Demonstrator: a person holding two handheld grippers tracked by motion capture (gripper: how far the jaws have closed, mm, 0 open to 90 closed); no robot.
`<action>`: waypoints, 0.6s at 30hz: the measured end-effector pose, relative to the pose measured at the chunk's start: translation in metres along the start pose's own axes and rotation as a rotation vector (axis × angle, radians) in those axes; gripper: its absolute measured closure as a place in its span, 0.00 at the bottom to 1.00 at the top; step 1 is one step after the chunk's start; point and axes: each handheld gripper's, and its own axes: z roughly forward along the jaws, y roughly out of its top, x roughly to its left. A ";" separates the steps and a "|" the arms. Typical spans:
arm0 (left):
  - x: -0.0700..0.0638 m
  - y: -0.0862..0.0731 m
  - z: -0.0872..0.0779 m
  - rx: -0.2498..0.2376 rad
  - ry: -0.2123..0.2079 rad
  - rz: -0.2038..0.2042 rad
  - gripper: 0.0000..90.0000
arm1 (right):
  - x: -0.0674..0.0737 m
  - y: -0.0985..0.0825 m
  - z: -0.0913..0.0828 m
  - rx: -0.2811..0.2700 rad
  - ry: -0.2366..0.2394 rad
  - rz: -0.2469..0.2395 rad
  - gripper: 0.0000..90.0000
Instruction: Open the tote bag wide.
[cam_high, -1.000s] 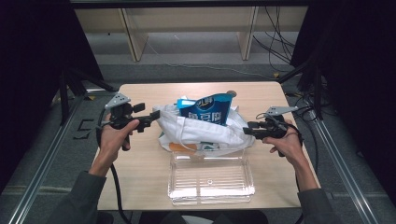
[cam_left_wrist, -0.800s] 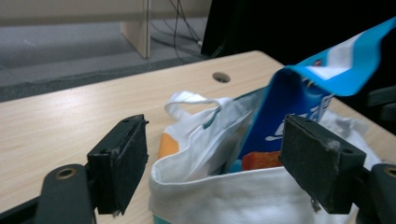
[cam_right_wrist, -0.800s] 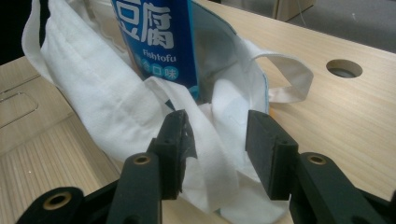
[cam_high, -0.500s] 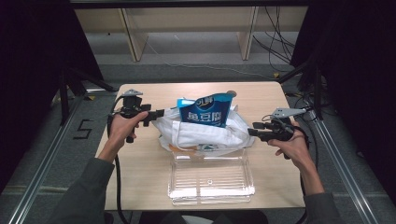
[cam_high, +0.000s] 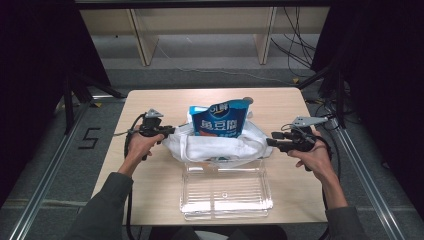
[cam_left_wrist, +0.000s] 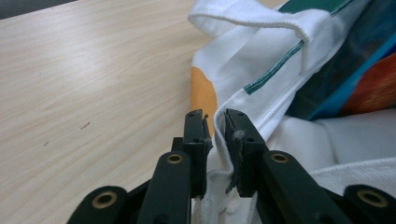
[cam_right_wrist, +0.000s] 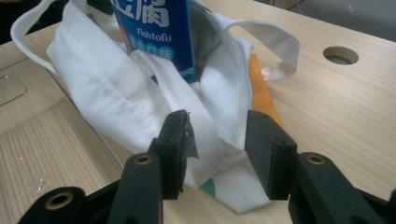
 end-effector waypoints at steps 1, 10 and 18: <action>-0.002 -0.006 0.010 0.019 0.017 0.023 0.88 | 0.000 0.000 -0.001 0.002 0.002 0.012 0.66; 0.001 -0.016 0.020 -0.002 -0.004 -0.027 0.84 | 0.000 -0.004 0.004 0.015 -0.007 0.025 0.67; 0.005 -0.013 -0.021 -0.165 -0.012 -0.146 0.51 | -0.002 -0.002 0.002 0.003 -0.018 0.019 0.66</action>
